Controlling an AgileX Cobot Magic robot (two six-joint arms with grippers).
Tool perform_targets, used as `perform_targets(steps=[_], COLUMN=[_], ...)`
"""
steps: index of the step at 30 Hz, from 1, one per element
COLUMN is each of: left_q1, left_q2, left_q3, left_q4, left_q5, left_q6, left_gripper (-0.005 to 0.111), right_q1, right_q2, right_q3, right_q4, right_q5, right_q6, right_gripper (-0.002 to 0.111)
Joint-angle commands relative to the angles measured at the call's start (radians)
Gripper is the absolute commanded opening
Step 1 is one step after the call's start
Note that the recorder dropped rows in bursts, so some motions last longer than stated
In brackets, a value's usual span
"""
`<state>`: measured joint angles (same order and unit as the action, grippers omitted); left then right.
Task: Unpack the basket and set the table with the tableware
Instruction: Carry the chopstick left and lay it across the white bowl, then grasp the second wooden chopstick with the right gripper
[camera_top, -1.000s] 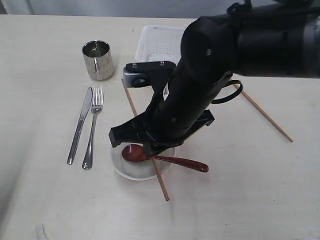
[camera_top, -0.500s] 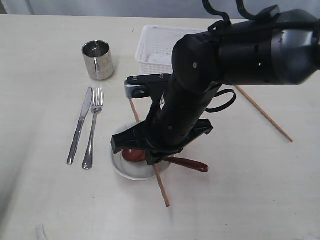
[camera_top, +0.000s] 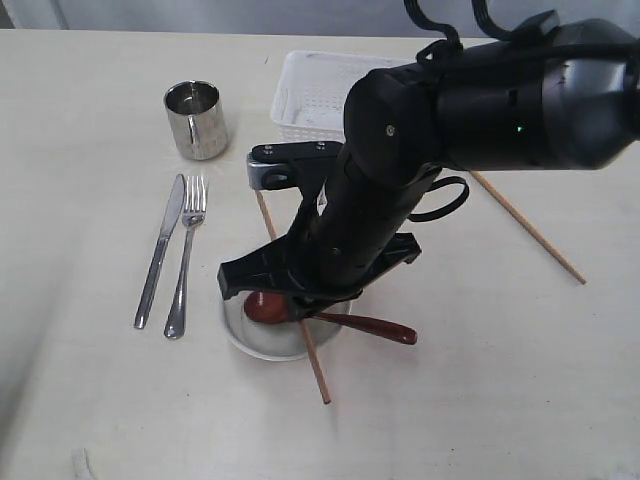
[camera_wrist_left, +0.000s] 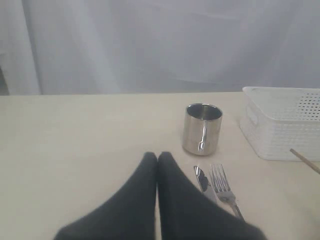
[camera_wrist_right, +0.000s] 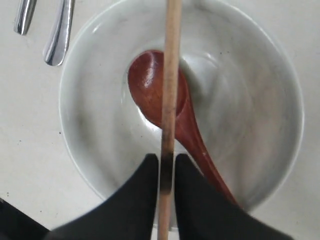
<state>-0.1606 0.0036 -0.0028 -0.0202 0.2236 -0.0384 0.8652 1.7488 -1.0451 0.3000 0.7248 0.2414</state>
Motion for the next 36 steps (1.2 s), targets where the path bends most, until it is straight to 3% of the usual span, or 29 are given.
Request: perform_targets(steps=[1, 8, 12, 15, 17, 21, 25, 28, 36], left_q1=[-0.001, -0.001, -0.001, -0.001, -0.001, -0.001, -0.001, -0.001, -0.001], left_q2=[-0.004, -0.004, -0.004, -0.004, -0.004, -0.004, -0.004, -0.004, -0.004], left_q3=[0.003, 0.003, 0.003, 0.003, 0.003, 0.003, 0.003, 0.003, 0.003], left_q4=[-0.014, -0.014, -0.014, -0.014, -0.014, -0.014, -0.014, -0.014, -0.014], left_q5=[-0.011, -0.011, -0.011, -0.011, -0.011, -0.011, -0.011, -0.011, -0.011], left_q6=[0.0, 0.0, 0.0, 0.0, 0.0, 0.0, 0.0, 0.0, 0.0], left_gripper=[0.0, 0.0, 0.0, 0.0, 0.0, 0.0, 0.0, 0.0, 0.0], right_q1=[-0.002, -0.002, -0.019, -0.122, -0.285, -0.577, -0.752, -0.794, -0.794], right_q2=[0.0, -0.004, -0.089, -0.197, -0.242, -0.188, -0.036, 0.101, 0.238], right_q3=[0.0, -0.017, -0.12, -0.141, -0.141, -0.137, -0.137, -0.137, -0.137], right_q4=[-0.014, -0.014, -0.152, -0.318, -0.46, -0.442, -0.3, -0.128, -0.11], right_q5=[-0.009, 0.0, 0.168, 0.265, 0.329, 0.226, 0.164, 0.162, 0.075], right_q6=[0.005, 0.005, 0.008, 0.006, -0.067, -0.274, -0.434, -0.631, -0.724], right_gripper=[0.029, 0.03, 0.03, 0.03, 0.03, 0.03, 0.03, 0.03, 0.03])
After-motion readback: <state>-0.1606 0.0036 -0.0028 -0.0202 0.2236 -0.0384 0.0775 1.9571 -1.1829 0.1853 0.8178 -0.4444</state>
